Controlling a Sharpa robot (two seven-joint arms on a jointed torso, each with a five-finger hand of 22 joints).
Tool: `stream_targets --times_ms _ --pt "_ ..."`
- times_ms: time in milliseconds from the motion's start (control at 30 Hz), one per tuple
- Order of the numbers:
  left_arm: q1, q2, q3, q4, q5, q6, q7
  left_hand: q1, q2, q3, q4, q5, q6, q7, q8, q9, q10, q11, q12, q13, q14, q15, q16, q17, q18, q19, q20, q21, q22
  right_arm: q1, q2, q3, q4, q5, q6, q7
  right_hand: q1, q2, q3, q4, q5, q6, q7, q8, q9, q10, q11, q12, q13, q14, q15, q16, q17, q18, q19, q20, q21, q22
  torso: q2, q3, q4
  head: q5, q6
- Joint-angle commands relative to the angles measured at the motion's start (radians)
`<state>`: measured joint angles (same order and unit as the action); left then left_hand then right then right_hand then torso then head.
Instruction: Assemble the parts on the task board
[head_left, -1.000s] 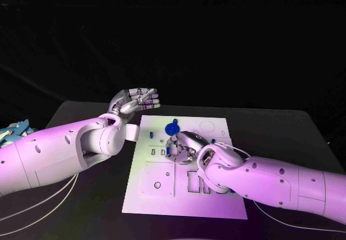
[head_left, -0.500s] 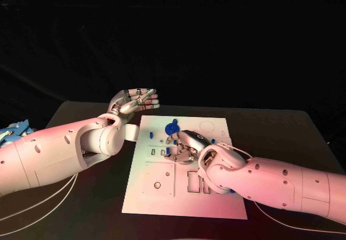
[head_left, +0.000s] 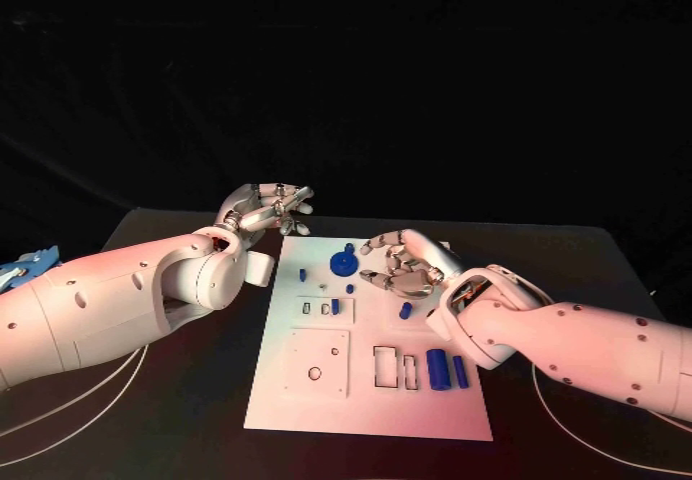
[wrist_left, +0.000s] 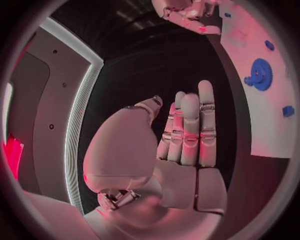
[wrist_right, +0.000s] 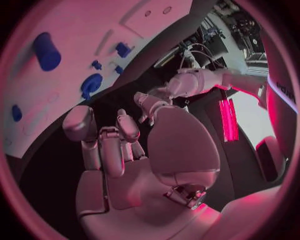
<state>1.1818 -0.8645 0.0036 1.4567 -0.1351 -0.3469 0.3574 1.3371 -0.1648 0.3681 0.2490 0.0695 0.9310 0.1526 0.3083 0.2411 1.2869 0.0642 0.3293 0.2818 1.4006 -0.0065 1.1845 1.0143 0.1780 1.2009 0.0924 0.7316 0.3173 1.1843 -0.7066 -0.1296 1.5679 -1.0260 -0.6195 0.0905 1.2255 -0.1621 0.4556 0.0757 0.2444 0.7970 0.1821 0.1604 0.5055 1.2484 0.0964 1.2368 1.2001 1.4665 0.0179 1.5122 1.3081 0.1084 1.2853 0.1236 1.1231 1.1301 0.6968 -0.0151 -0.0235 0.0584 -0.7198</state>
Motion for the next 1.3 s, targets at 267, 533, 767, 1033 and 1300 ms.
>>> stream_targets --times_ms 267,533,767,1033,1300 --pt "0.033 0.032 0.001 -0.043 -0.513 0.305 -0.461 -0.144 0.052 -0.068 0.042 -0.001 -0.045 -0.051 0.237 0.201 -0.054 -0.039 0.595 0.517 0.108 -0.032 0.275 0.347 -0.032 0.02 -0.032 0.417 0.421 0.07 -0.132 0.007 0.019 0.472 0.043 0.157 -0.007 0.007 0.003 0.009 0.011 0.01 0.001 0.01 0.001 -0.005 -0.002 -0.005 -0.002 0.061 0.0 -0.005 0.104 0.009 -0.001 -0.002 -0.006 0.0 -0.031 0.0015 -0.0062 0.01 -0.017" --pt "0.078 0.081 0.0 -0.065 -0.718 0.464 -0.686 -0.231 0.062 -0.122 0.045 -0.004 -0.053 -0.073 0.325 0.297 0.018 -0.059 0.802 0.731 0.13 -0.05 0.307 0.402 -0.053 0.065 -0.047 0.521 0.573 0.089 -0.166 0.007 -0.004 0.509 0.067 0.14 -0.008 0.007 0.003 0.009 0.012 0.012 0.0 0.012 0.002 -0.006 -0.002 -0.006 -0.004 0.061 0.0 -0.006 0.101 0.01 -0.002 -0.002 -0.008 -0.002 -0.039 0.0062 -0.0061 0.018 -0.029" --pt "0.106 0.138 -0.013 -0.088 -0.777 0.546 -0.816 -0.247 0.067 -0.138 0.045 -0.005 -0.07 -0.072 0.329 0.311 -0.005 -0.059 0.776 0.7 0.118 -0.051 0.284 0.362 -0.059 0.08 -0.049 0.538 0.608 0.092 -0.175 0.007 -0.016 0.514 0.072 0.129 -0.006 0.006 0.006 0.008 0.029 0.014 -0.002 0.018 0.003 -0.007 -0.004 -0.008 -0.008 0.06 -0.002 -0.009 0.097 0.01 0.0 -0.004 -0.012 -0.004 -0.042 0.0072 -0.0052 0.019 -0.036" --pt "0.13 0.194 -0.034 -0.123 -0.79 0.634 -0.907 -0.273 0.082 -0.17 0.046 -0.007 -0.103 -0.064 0.329 0.33 -0.062 -0.051 0.711 0.627 0.111 -0.046 0.271 0.348 -0.054 0.076 -0.047 0.517 0.575 0.093 -0.174 0.007 -0.029 0.511 0.072 0.122 -0.006 0.006 0.006 0.008 0.032 0.014 -0.002 0.019 0.003 -0.007 -0.004 -0.008 -0.008 0.06 -0.002 -0.009 0.097 0.01 0.0 -0.004 -0.013 -0.005 -0.04 0.0082 -0.0068 0.023 -0.042" --pt "0.137 0.224 -0.044 -0.141 -0.793 0.687 -0.954 -0.265 0.098 -0.191 0.045 -0.006 -0.122 -0.06 0.328 0.346 -0.092 -0.048 0.674 0.585 0.128 -0.044 0.303 0.407 -0.077 0.156 -0.048 0.577 0.696 0.093 -0.171 0.007 -0.038 0.506 0.073 0.115 -0.007 0.005 0.006 0.009 0.036 0.014 -0.002 0.02 0.003 -0.007 -0.004 -0.008 -0.009 0.06 -0.003 -0.01 0.095 0.01 0.0 -0.005 -0.015 -0.006 -0.039 0.0073 -0.0043 0.026 -0.048"
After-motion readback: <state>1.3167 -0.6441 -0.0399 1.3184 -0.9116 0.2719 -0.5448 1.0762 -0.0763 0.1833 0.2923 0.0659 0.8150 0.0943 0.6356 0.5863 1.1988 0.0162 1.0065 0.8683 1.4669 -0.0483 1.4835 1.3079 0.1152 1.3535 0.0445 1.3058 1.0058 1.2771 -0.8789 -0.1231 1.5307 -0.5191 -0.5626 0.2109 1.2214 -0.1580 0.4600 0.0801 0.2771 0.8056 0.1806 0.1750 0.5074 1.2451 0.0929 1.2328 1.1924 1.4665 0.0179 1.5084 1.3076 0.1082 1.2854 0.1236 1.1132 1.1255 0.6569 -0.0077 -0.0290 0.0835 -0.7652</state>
